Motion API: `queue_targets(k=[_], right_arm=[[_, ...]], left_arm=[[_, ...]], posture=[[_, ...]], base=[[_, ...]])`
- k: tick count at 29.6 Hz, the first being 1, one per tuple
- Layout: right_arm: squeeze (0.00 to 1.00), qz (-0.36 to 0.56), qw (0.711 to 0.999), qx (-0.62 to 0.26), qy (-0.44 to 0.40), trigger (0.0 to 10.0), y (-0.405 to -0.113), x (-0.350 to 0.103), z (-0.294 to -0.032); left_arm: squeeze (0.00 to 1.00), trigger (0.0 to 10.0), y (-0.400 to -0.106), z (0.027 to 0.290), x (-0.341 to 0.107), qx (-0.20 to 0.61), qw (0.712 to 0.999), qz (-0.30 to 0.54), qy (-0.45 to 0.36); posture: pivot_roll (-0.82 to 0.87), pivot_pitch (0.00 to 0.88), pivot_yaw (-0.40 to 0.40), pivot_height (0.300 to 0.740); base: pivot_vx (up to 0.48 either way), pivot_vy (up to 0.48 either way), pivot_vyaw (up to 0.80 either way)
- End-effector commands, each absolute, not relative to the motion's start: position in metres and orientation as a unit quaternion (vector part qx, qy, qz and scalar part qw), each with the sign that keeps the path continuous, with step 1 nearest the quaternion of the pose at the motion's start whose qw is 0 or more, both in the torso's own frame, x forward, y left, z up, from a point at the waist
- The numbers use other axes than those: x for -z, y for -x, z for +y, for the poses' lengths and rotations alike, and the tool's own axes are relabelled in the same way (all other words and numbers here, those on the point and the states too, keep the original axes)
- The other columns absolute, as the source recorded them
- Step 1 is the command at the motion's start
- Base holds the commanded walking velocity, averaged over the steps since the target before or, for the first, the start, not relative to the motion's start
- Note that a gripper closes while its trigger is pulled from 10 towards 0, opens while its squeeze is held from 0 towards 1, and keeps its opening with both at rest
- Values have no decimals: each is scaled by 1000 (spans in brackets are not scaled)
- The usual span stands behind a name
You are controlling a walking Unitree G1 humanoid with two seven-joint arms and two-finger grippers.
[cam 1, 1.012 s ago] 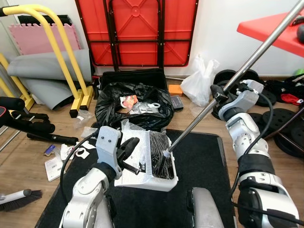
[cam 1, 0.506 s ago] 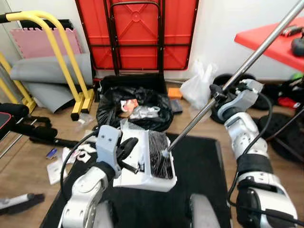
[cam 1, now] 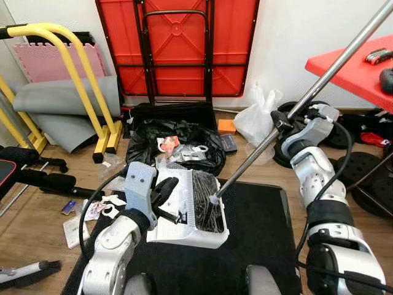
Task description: Sweep floor
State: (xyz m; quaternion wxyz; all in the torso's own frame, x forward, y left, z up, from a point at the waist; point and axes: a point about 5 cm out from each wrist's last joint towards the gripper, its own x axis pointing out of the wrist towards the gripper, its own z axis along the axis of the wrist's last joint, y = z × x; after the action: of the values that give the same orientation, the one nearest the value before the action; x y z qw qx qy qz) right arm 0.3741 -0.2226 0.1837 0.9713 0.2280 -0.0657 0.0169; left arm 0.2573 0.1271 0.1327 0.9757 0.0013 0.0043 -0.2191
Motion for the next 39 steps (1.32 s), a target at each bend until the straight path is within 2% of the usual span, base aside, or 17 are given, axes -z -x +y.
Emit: queue_targets(k=[1,3,23,39], right_arm=[[0,-93,966,-35,-237,10000,-376,-198,-217],[0,-93,966,-36,-237,10000,-376,-198,-217],[0,-88,967,-42,-234,10000,-376,-196,-214],[0,-73,971,-43,-225,10000,-371,-186,-214]], left_arm=[[0,10000,-259,135,-130,165,986,10,-7],[0,10000,-259,135,-132,163,987,3,-6],[0,10000,-260,135,-132,163,987,2,-8],[0,10000,-258,138,-135,164,986,-17,-14]], posture=[[-142,0,-17,656],[-142,0,-17,661],[-144,0,-21,740],[-143,0,-19,740]], base=[[-480,0,0],[-480,0,0],[0,0,0],[0,0,0]])
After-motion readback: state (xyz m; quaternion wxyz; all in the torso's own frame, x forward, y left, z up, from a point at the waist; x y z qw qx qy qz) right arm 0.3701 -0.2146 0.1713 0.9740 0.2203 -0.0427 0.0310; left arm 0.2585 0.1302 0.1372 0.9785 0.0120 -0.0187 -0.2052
